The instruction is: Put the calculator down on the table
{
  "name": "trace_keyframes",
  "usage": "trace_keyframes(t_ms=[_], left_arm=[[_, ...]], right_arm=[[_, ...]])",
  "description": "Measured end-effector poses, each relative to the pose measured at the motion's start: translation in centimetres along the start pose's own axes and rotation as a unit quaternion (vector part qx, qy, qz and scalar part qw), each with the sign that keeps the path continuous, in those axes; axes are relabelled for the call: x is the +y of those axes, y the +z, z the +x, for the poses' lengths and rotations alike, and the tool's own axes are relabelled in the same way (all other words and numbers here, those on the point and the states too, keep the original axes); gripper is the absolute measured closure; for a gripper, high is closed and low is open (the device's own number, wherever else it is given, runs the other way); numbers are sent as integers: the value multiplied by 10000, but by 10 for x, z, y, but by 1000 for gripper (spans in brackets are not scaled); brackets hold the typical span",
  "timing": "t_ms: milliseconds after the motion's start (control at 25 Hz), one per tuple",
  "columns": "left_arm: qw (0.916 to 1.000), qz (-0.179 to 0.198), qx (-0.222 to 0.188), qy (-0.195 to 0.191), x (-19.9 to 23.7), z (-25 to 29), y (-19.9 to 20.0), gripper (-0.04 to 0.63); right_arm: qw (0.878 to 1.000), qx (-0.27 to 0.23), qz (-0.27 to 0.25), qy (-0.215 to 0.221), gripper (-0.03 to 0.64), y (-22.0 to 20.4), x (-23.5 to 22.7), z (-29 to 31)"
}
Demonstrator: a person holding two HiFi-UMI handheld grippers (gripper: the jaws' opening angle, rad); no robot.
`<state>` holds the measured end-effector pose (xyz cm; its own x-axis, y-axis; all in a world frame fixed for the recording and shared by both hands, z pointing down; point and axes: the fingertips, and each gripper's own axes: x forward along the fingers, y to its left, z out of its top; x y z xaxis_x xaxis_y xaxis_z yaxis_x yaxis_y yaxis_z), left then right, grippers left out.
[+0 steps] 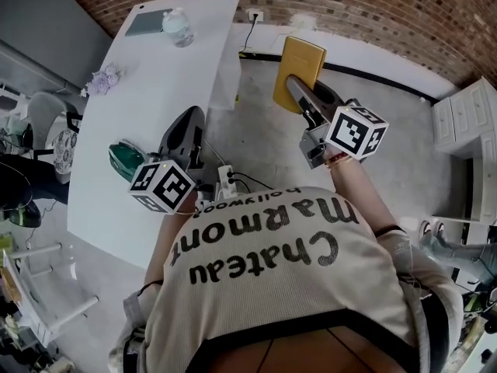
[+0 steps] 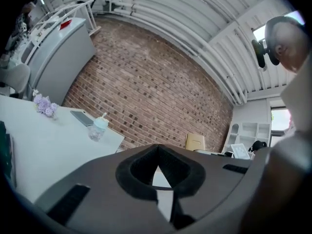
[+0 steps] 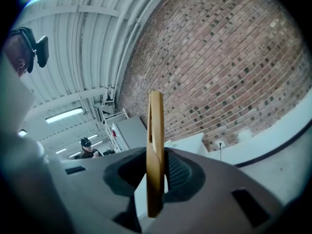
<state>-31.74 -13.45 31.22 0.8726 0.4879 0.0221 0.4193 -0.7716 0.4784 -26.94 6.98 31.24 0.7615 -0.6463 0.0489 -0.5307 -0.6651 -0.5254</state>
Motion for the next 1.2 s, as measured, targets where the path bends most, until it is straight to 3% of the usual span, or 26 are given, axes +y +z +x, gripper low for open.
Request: trace_keyframes(t_ms=[240,520,720,1200], left_arm=[[9990,-245,208,307,38,20,-13,592],[9975,-322,241,575,72,72,-7,592],[9968,-316,97,731,84,131,10,592],[9911,-281,-491,1207,107,261,63,592]], right_arm=[[9991,408,81,-66,525,-22,-20,34],[9979,629,138,-3,525,-11,-61,85],[9965,828,17,133,525,20,-103,134],[9896,1082,-249,917,525,113,-173,248]])
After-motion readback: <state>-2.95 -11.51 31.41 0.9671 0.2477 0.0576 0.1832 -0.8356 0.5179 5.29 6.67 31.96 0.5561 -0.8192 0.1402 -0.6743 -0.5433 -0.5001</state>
